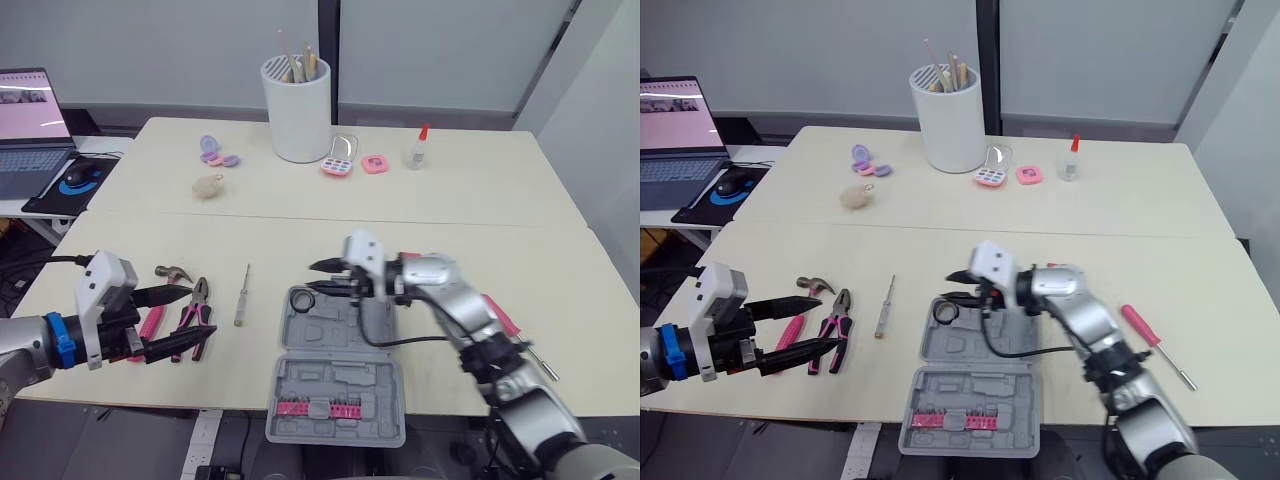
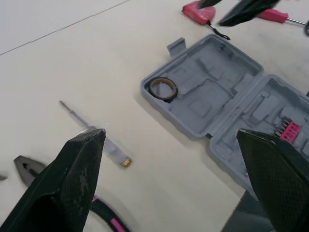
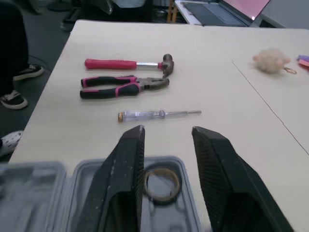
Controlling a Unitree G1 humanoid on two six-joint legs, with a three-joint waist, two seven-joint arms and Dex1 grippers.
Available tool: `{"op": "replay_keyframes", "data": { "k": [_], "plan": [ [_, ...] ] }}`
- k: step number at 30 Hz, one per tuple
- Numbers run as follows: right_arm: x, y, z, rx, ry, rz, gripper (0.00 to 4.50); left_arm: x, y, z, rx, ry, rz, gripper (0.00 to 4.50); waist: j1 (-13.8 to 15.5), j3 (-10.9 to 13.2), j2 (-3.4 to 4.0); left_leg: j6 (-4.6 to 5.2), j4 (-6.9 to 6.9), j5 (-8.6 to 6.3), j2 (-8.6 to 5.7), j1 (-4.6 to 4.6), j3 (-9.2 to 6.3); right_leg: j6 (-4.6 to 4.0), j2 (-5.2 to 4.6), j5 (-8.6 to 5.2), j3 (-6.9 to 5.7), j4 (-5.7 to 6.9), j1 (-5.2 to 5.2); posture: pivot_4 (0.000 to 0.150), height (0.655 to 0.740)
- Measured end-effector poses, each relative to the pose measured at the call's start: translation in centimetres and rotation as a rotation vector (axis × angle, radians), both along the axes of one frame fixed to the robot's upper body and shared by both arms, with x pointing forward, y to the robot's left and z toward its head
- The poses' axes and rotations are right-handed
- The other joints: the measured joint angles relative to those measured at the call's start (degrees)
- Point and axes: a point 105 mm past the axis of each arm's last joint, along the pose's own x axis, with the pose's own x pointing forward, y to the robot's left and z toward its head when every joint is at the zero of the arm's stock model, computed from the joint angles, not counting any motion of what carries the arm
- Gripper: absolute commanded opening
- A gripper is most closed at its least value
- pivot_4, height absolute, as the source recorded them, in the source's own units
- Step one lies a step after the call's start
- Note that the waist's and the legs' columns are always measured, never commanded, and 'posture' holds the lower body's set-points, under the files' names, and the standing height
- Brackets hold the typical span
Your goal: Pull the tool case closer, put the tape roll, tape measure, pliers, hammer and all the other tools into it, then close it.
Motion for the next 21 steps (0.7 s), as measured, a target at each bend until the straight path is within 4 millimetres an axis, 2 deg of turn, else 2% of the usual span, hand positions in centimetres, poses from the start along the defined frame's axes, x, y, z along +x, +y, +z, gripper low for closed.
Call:
{"op": "replay_keyframes", "data": {
  "k": [2, 7, 10, 12, 15, 18, 21],
  "plan": [
    [-0.6, -2.9, 0.2, -0.02, 0.051, -0.015, 2.92, 0.3, 1.1, 0.3, 0.003, -0.002, 0.03, 4.5, -0.13, 0.01, -0.01, 0.0, -0.07, 0.0, 0.02, -0.02, 0.03, 0.0, 0.0, 0.0, 0.0, -0.15, 0.02, 0.15, 0.74],
    [-1.4, -9.5, 1.7, -0.057, 0.093, -0.117, 4.47, 0.5, 4.1, 1.1, 0.022, -0.005, 0.087, 4.5, -0.59, 0.02, 0.01, 0.01, -0.42, 0.0, 0.02, 0.04, 0.17, 0.0, 0.01, 0.0, 0.08, -0.34, -0.03, 0.15, 0.74],
    [-1.2, -13.9, 2.4, -0.118, 0.094, -0.232, 4.47, 0.1, 6.9, 0.6, 0.027, 0.024, 0.156, 4.5, -0.62, 0.03, 0.02, 0.01, -0.62, 0.0, 0.03, 0.06, 0.27, 0.0, 0.01, 0.0, 0.13, -0.42, -0.11, 0.15, 0.74],
    [-1.1, -16.0, 3.0, -0.143, 0.081, -0.288, 4.47, -0.1, 8.2, 0.3, 0.022, 0.039, 0.187, 4.5, -0.61, 0.03, 0.02, 0.01, -0.7, 0.0, 0.03, 0.05, 0.29, -0.01, 0.02, -0.01, 0.14, -0.44, -0.15, 0.15, 0.74],
    [-1.2, -20.0, 3.7, -0.192, 0.093, -0.401, 4.47, -0.3, 10.3, 0.6, 0.033, 0.052, 0.248, 4.5, -0.51, 0.04, 0.03, 0.01, -0.72, 0.0, 0.01, 0.02, 0.33, -0.02, 0.0, -0.01, 0.16, -0.46, -0.19, 0.15, 0.74],
    [-1.7, -22.6, 4.3, -0.215, 0.092, -0.469, 4.47, -0.3, 12.1, 1.1, 0.037, 0.043, 0.3, 4.5, -0.5, 0.04, 0.02, 0.01, -0.72, 0.0, 0.01, 0.05, 0.35, -0.02, -0.02, -0.01, 0.16, -0.46, -0.17, 0.15, 0.74],
    [-2.5, -24.8, 3.5, -0.211, 0.133, -0.546, 4.47, -0.4, 14.1, 1.5, 0.035, 0.031, 0.367, 4.5, -0.49, 0.03, 0.01, 0.01, -0.72, 0.0, 0.02, 0.06, 0.36, -0.01, -0.02, -0.01, 0.15, -0.45, -0.16, 0.15, 0.74]
  ]
}}
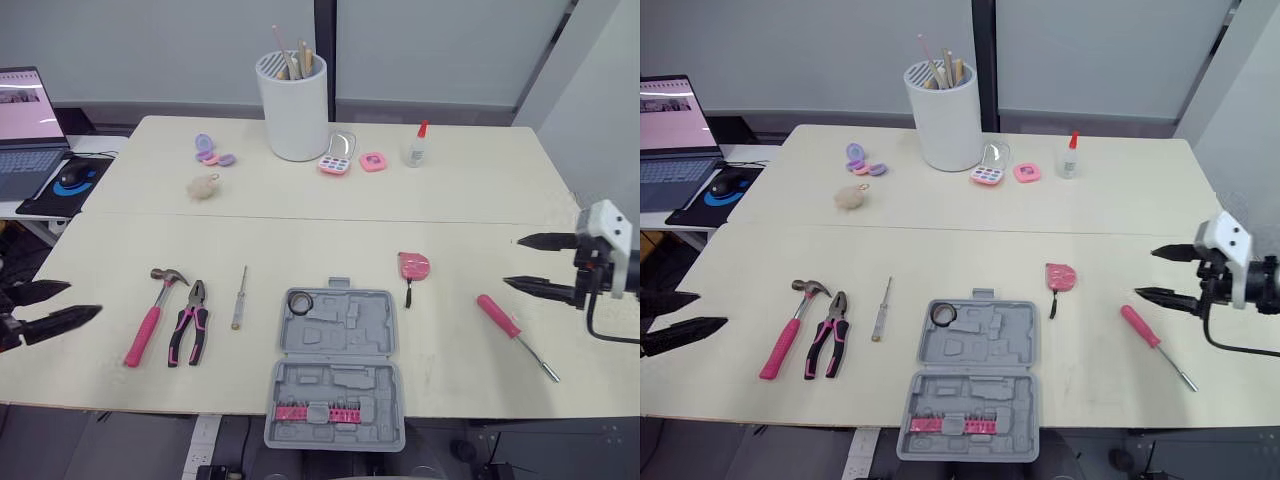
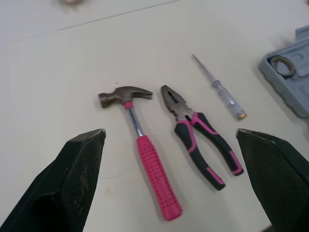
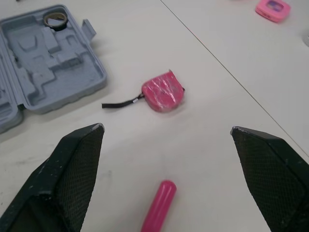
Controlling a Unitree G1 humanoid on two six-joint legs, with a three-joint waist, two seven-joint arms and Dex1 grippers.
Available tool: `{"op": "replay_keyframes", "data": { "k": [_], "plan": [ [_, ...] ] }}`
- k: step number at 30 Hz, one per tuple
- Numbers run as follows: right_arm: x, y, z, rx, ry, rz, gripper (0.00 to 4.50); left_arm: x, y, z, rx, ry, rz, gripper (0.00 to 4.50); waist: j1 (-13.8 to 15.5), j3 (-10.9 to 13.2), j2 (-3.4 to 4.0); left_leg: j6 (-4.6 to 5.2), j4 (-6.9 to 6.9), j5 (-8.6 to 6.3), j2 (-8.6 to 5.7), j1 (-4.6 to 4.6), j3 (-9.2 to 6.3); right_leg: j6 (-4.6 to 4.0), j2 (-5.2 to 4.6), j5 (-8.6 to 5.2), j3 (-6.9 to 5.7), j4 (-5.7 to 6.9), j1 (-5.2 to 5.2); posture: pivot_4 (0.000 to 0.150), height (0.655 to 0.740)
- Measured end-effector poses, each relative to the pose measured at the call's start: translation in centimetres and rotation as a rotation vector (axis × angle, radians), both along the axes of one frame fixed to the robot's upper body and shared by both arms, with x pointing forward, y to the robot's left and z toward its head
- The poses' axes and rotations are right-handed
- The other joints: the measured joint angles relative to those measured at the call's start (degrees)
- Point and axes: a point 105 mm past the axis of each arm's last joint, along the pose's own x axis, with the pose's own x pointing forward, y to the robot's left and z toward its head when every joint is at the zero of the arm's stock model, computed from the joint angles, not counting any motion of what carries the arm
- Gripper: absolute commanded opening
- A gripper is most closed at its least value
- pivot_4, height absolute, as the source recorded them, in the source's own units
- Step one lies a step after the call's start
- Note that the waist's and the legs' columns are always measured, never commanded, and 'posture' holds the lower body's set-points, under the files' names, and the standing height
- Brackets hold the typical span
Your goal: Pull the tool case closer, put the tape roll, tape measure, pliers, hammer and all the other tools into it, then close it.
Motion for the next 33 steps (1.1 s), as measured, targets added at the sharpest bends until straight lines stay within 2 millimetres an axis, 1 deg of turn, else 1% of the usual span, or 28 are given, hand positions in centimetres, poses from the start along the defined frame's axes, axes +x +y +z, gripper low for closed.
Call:
{"op": "replay_keyframes", "data": {
  "k": [2, 4, 8, 28, 31, 33],
  "plan": [
    [-0.5, -1.2, -1.1, 0.009, 0.031, -0.053, 4.47, -0.1, 0.9, 0.0, -0.003, -0.008, 0.032, 4.5, -0.01, 0.0, 0.01, 0.0, 0.0, 0.0, -0.01, 0.01, 0.07, 0.0, -0.01, 0.0, 0.05, 0.01, 0.0, 0.15, 0.74],
    [-0.8, -1.8, -1.6, 0.017, 0.037, -0.085, 4.47, -0.1, 1.3, -0.2, -0.004, -0.006, 0.037, 4.5, -0.03, 0.01, 0.03, 0.0, 0.01, 0.0, -0.01, 0.01, 0.11, 0.01, -0.02, 0.0, 0.07, 0.03, -0.01, 0.15, 0.74],
    [-1.3, -2.3, -2.3, 0.016, 0.058, -0.109, 4.47, -0.1, 1.7, -0.9, 0.007, 0.012, 0.043, 4.5, -0.26, 0.01, 0.02, 0.0, 0.01, 0.0, 0.03, 0.05, 0.16, 0.02, 0.0, 0.0, 0.09, 0.05, -0.02, 0.15, 0.74],
    [-0.8, -2.2, -2.1, 0.011, 0.035, -0.124, 4.47, -0.3, 1.4, -1.1, 0.036, 0.029, 0.03, 4.5, -0.16, 0.0, 0.01, -0.01, 0.02, 0.0, 0.02, 0.06, 0.16, 0.02, 0.0, 0.01, 0.1, 0.1, 0.0, 0.15, 0.74],
    [-0.5, -1.2, -2.3, 0.03, 0.023, -0.119, 4.47, 0.3, 0.2, -0.5, 0.045, -0.013, -0.009, 4.5, -0.13, -0.01, 0.0, -0.01, 0.05, 0.01, 0.01, 0.06, 0.1, 0.02, 0.0, 0.01, 0.07, 0.11, 0.06, 0.15, 0.74],
    [-0.1, 0.1, -2.6, 0.062, 0.021, -0.113, 4.47, 1.0, -1.5, 0.0, 0.031, -0.05, -0.056, 4.5, -0.13, -0.01, 0.0, -0.02, 0.1, 0.01, 0.01, 0.06, 0.06, 0.03, 0.0, 0.02, 0.06, 0.13, 0.09, 0.15, 0.74]
  ]
}}
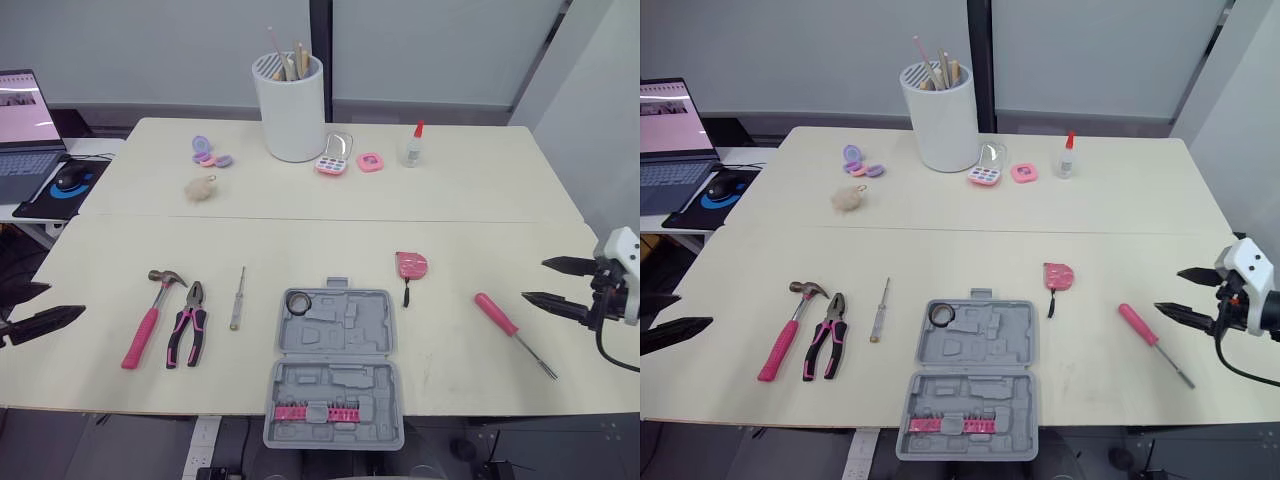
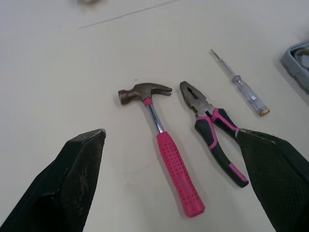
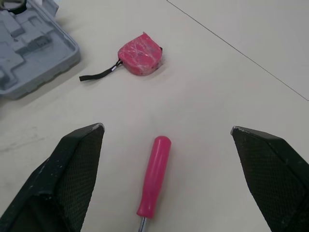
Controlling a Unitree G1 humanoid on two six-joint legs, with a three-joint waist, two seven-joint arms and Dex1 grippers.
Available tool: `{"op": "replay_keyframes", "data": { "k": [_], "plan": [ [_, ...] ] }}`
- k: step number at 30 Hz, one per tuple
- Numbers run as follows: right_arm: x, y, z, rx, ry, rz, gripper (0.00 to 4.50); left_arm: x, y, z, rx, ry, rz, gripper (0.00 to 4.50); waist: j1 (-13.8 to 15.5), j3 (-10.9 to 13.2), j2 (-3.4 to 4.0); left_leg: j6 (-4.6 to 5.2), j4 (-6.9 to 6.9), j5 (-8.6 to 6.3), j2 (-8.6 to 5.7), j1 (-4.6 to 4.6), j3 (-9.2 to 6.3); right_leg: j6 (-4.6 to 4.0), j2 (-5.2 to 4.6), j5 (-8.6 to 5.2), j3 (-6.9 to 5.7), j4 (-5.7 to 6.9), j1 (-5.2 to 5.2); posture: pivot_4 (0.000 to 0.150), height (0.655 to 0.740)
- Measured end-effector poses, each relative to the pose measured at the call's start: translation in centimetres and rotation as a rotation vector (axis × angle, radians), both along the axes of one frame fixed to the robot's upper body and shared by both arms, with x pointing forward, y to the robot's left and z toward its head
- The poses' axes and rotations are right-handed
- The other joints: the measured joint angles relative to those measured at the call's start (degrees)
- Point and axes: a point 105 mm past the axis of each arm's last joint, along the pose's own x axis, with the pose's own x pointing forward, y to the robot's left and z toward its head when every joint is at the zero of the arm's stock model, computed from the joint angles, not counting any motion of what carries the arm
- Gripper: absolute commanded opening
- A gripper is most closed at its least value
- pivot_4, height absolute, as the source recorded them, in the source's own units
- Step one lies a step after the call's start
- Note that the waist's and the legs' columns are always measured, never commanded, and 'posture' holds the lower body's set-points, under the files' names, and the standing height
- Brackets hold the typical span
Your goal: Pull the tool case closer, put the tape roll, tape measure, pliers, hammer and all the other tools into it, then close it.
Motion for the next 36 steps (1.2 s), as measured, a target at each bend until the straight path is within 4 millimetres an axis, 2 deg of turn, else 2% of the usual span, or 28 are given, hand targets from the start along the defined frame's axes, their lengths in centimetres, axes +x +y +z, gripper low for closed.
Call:
{"op": "replay_keyframes", "data": {
  "k": [6, 9, 12, 15, 17, 19, 22, 25, 28, 30, 36],
  "plan": [
    [0.4, 3.4, -1.0, 0.033, 0.009, 0.013, 4.47, 2.1, -7.0, 3.0, -0.02, -0.123, -0.188, 4.5, 0.12, -0.02, -0.03, -0.01, 0.09, 0.0, -0.03, -0.03, -0.09, 0.06, 0.02, 0.03, 0.0, 0.01, 0.06, 0.15, 0.74],
    [0.5, 5.7, -2.2, 0.066, 0.03, 0.009, 4.47, 3.2, -12.4, 4.8, -0.037, -0.21, -0.335, 4.5, 0.35, -0.04, -0.05, -0.02, 0.16, 0.01, -0.04, -0.03, -0.17, 0.09, 0.08, 0.05, -0.01, 0.01, 0.13, 0.15, 0.74],
    [0.6, 7.9, -3.6, 0.102, 0.04, 0.001, 4.47, 3.6, -17.0, 5.1, -0.06, -0.253, -0.466, 4.5, 0.32, -0.04, -0.05, -0.02, 0.24, 0.01, -0.05, -0.06, -0.17, 0.12, 0.13, 0.08, 0.01, 0.03, 0.14, 0.15, 0.74],
    [0.9, 8.9, -4.9, 0.097, 0.043, -0.046, 4.47, 3.7, -20.9, 5.0, -0.115, -0.275, -0.566, 4.5, 0.17, -0.04, -0.05, -0.02, 0.38, 0.01, -0.03, -0.13, -0.19, 0.16, 0.18, 0.1, 0.03, 0.04, 0.14, 0.15, 0.74],
    [1.4, 9.5, -5.6, 0.1, 0.027, -0.096, 4.09, 3.3, -23.4, 4.9, -0.132, -0.278, -0.637, 4.5, 0.01, -0.04, -0.05, -0.02, 0.54, 0.01, 0.0, -0.13, -0.21, 0.17, 0.31, 0.11, 0.07, 0.08, 0.16, 0.15, 0.74],
    [1.7, 10.2, -6.0, 0.113, 0.018, -0.122, 3.55, 3.0, -25.0, 4.8, -0.138, -0.285, -0.683, 4.5, 0.01, -0.04, -0.04, -0.02, 0.65, 0.01, 0.01, -0.12, -0.26, 0.17, 0.52, 0.11, 0.06, 0.15, 0.21, 0.15, 0.74],
    [2.2, 11.8, -6.7, 0.125, -0.002, -0.155, 3.55, 2.8, -26.8, 4.0, -0.152, -0.285, -0.735, 4.5, 0.03, -0.05, -0.03, -0.02, 0.77, 0.01, 0.01, -0.09, -0.3, 0.18, 0.63, 0.11, 0.06, 0.26, 0.24, 0.15, 0.74],
    [2.6, 13.4, -7.2, 0.158, -0.006, -0.17, 3.55, 2.9, -27.4, 2.4, -0.124, -0.279, -0.742, 4.5, 0.03, -0.05, -0.03, -0.02, 0.86, 0.01, 0.01, -0.06, -0.3, 0.18, 0.66, 0.12, 0.09, 0.41, 0.22, 0.15, 0.74],
    [2.9, 13.7, -7.7, 0.171, 0.003, -0.198, 2.97, 2.8, -27.6, 1.4, -0.114, -0.264, -0.749, 4.5, 0.18, -0.06, -0.05, -0.01, 0.89, 0.01, 0.03, -0.05, -0.33, 0.18, 0.65, 0.12, 0.07, 0.45, 0.24, 0.15, 0.74],
    [3.5, 14.2, -8.1, 0.161, 0.0, -0.226, 2.43, 2.7, -27.9, 1.2, -0.111, -0.269, -0.759, 4.5, 0.2, -0.07, -0.05, -0.01, 0.92, 0.01, 0.03, -0.06, -0.33, 0.18, 0.65, 0.12, 0.07, 0.47, 0.23, 0.15, 0.74],
    [4.3, 14.7, -9.9, 0.12, 0.022, -0.286, 2.43, 2.7, -28.2, 1.1, -0.106, -0.281, -0.773, 4.5, 0.19, -0.07, -0.04, -0.01, 0.91, 0.01, 0.02, -0.09, -0.31, 0.18, 0.64, 0.12, 0.09, 0.48, 0.18, 0.15, 0.74]
  ]
}}
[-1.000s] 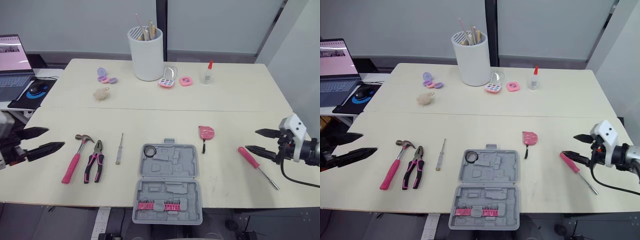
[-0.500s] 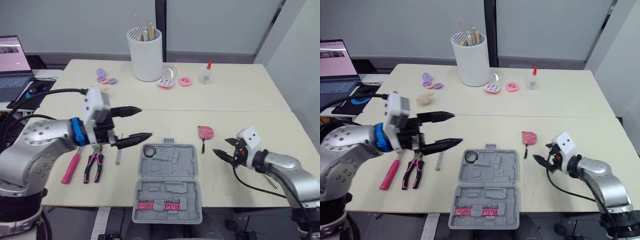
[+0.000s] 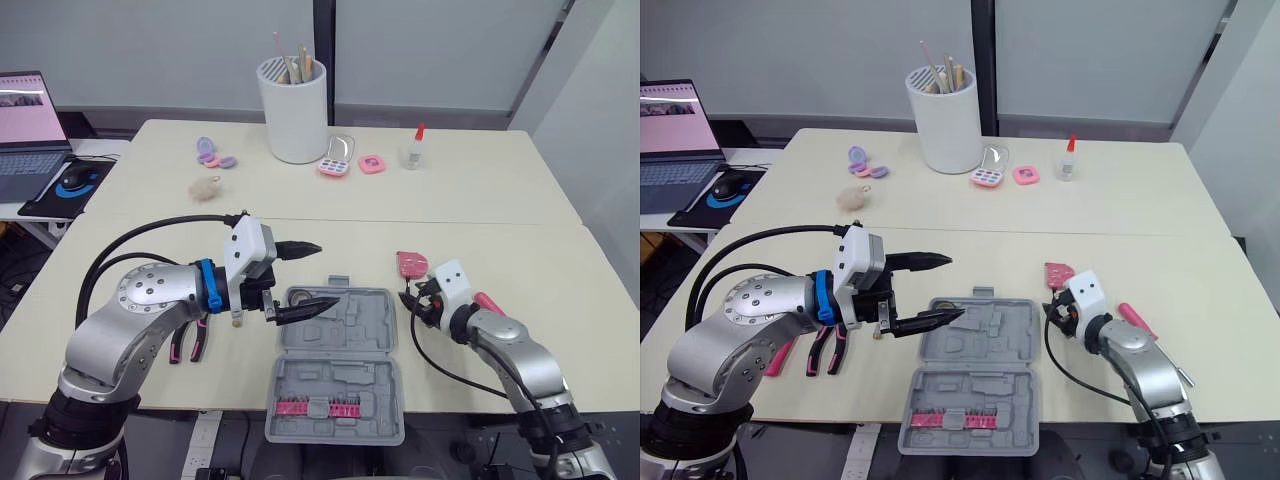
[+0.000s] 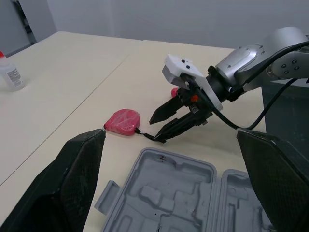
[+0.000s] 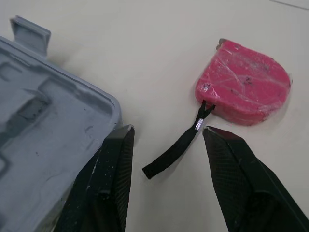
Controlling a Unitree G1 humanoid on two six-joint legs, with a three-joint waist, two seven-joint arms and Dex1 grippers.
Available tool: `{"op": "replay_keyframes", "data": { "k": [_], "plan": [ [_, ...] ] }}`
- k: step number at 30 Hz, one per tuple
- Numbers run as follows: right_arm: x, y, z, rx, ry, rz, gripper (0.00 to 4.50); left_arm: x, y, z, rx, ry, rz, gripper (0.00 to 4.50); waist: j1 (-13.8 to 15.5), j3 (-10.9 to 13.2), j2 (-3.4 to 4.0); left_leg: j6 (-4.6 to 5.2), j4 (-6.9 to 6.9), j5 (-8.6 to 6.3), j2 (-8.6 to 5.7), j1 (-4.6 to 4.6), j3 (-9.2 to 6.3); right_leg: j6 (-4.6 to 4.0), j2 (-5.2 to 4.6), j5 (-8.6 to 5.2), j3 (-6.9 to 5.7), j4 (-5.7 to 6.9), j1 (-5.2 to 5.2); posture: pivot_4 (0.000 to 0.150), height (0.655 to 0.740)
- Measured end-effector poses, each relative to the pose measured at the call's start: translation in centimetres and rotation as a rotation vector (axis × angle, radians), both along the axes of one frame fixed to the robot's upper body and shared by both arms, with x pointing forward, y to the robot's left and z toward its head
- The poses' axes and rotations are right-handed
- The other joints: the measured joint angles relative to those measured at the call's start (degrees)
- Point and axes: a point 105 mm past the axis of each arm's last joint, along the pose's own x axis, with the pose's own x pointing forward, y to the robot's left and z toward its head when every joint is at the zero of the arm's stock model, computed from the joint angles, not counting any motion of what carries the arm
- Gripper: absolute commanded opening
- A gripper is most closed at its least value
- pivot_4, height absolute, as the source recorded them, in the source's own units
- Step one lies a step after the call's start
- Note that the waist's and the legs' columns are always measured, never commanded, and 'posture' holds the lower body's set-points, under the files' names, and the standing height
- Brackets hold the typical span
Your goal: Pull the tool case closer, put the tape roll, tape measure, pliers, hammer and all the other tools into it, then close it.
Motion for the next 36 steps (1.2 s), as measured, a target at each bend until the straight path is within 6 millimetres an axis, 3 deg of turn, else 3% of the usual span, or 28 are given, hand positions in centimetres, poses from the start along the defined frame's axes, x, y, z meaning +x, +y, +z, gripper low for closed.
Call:
{"op": "replay_keyframes", "data": {
  "k": [14, 26, 36],
  "plan": [
    [1.9, 0.4, -1.4, -0.062, 0.0, -0.069, 2.43, 0.6, 0.0, -0.2, 0.005, -0.008, 0.011, 4.5, -0.02, 0.0, 0.0, 0.0, -0.01, 0.0, 0.01, 0.0, 0.0, 0.0, 0.01, 0.0, 0.0, 0.02, -0.02, 0.15, 0.74],
    [2.1, 0.2, -1.5, -0.042, 0.003, -0.12, 0.06, 0.6, 0.0, -0.2, 0.005, -0.008, 0.013, 4.5, -0.04, 0.0, 0.0, 0.0, -0.01, 0.0, 0.02, 0.0, -0.01, 0.0, 0.01, 0.0, 0.0, 0.03, -0.02, 0.15, 0.74],
    [2.2, 0.0, -1.4, -0.027, 0.011, -0.134, 0.02, 0.5, -0.3, -0.4, -0.002, 0.0, 0.001, 4.5, -0.03, 0.0, 0.0, 0.0, -0.01, 0.0, 0.01, 0.0, 0.0, 0.0, 0.01, 0.0, 0.0, 0.02, -0.02, 0.15, 0.74]
  ]
}}
